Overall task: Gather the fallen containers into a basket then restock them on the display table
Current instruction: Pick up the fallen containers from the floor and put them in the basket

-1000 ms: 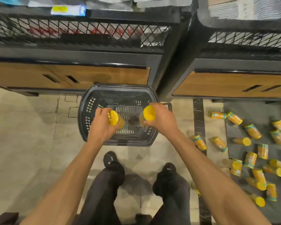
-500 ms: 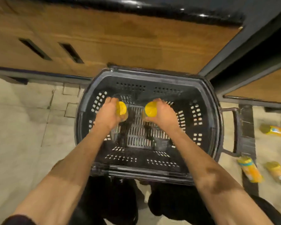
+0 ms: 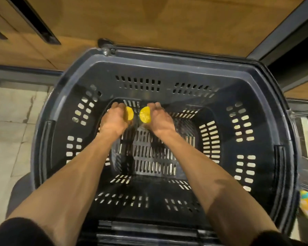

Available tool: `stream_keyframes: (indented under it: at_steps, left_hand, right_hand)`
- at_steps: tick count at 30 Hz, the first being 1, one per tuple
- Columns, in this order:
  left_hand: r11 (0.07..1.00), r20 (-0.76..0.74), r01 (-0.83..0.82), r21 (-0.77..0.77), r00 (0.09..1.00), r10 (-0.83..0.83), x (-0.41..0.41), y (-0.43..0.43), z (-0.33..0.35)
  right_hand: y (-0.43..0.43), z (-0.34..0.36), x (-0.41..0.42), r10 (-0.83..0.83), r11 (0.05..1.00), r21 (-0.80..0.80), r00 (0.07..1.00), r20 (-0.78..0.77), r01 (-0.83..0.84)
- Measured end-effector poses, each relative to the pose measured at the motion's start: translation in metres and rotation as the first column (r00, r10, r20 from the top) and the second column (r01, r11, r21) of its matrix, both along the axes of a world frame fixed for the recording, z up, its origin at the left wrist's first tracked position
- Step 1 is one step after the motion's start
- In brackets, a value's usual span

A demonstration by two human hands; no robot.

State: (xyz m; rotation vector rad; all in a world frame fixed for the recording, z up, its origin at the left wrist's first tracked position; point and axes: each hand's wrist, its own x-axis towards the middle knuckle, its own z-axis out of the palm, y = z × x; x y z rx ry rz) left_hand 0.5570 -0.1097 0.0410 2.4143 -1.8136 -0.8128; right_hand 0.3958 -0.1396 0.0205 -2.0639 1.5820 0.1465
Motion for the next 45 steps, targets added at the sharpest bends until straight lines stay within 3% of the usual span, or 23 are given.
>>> stream_keyframes:
  at_steps: [6, 21, 28, 31, 36, 40, 45]
  left_hand:
    - [0.999, 0.001, -0.011, -0.052, 1.000, 0.012, 0.006, -0.005, -0.005]
    - [0.992, 0.095, 0.123, 0.000, 0.988, -0.123, 0.014, 0.007, -0.007]
    - [0.995, 0.040, 0.091, 0.048, 0.995, -0.093, 0.014, 0.005, 0.010]
    - [0.985, 0.003, 0.116, 0.126, 0.993, -0.118, 0.012, 0.007, 0.024]
    - [0.919, 0.067, 0.260, 0.298, 0.954, -0.292, -0.001, 0.014, 0.098]
    - [0.884, 0.155, 0.356, 0.302, 0.897, -0.414, -0.013, 0.017, 0.185]
    - [0.870, 0.139, 0.418, 0.263, 0.876, -0.463, -0.023, 0.026, 0.294]
  right_hand:
    - [0.005, -0.008, 0.013, -0.037, 0.999, -0.029, 0.997, 0.071, 0.039]
    - [0.013, -0.011, 0.022, -0.157, 0.983, -0.080, 0.981, 0.116, 0.167]
    - [0.009, 0.004, 0.011, -0.153, 0.988, 0.006, 0.976, 0.152, 0.154]
    - [0.011, 0.025, 0.004, -0.119, 0.992, 0.039, 0.991, 0.068, 0.117]
    - [0.026, 0.098, -0.018, -0.016, 0.999, 0.049, 0.992, -0.122, 0.022]
    - [0.033, 0.183, -0.038, -0.022, 0.997, 0.074, 0.980, -0.195, 0.037]
    - [0.045, 0.290, -0.061, -0.064, 0.991, 0.097, 0.960, -0.272, 0.093]
